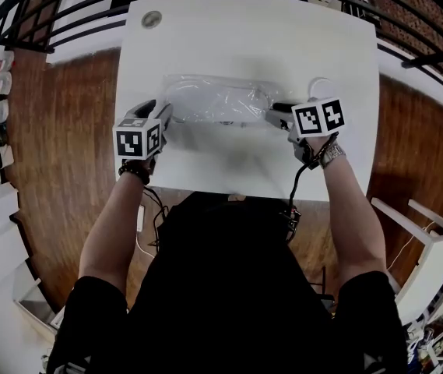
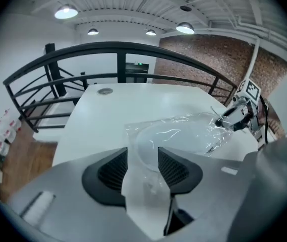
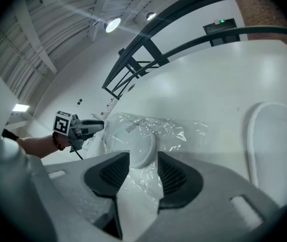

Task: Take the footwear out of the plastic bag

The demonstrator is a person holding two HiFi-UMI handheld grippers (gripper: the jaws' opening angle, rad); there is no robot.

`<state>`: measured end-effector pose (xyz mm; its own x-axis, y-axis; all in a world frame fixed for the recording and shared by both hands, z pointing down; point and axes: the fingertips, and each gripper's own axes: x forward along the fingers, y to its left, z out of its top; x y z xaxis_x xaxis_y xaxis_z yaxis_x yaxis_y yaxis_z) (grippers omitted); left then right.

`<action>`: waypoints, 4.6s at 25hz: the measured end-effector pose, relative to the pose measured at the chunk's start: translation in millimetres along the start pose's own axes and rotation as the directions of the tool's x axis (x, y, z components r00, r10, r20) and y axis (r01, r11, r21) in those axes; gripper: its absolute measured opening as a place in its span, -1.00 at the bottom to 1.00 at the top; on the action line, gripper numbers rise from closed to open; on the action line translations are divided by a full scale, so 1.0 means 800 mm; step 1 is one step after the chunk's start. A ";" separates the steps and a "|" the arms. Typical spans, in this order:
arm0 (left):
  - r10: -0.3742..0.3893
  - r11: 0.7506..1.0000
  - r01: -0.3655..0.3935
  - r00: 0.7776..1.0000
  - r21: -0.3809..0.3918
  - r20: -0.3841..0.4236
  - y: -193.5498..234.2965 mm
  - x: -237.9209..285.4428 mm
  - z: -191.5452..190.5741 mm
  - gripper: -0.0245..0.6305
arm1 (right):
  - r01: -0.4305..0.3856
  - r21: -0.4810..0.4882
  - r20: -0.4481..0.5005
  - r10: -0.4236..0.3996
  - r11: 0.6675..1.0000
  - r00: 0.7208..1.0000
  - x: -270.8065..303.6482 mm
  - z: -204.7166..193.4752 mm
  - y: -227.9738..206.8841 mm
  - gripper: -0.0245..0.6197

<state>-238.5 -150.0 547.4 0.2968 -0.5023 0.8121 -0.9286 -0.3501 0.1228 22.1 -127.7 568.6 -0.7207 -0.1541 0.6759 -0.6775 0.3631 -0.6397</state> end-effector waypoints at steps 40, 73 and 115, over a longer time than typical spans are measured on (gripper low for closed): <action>-0.215 0.969 0.207 0.975 -0.136 -0.053 -0.019 0.023 -0.022 -0.87 | -0.022 0.034 0.014 0.022 0.999 1.000 -0.006 -0.007 -0.003 -0.45; -0.182 0.975 0.181 0.983 -0.129 0.000 -0.023 0.003 -0.010 -0.87 | 0.092 0.101 0.216 -0.112 0.991 0.970 -0.131 -0.037 -0.031 -0.81; -0.162 0.974 0.156 0.986 -0.161 -0.025 -0.007 0.009 -0.025 -0.87 | 0.099 0.417 0.578 -0.347 0.904 0.739 -0.329 -0.129 -0.117 -0.87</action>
<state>-235.5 -135.8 563.9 0.4380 -0.4190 0.7954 -0.8944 -0.2923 0.3385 290.6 -26.5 488.2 -0.3817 -0.7709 0.5099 -0.7448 -0.0701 -0.6636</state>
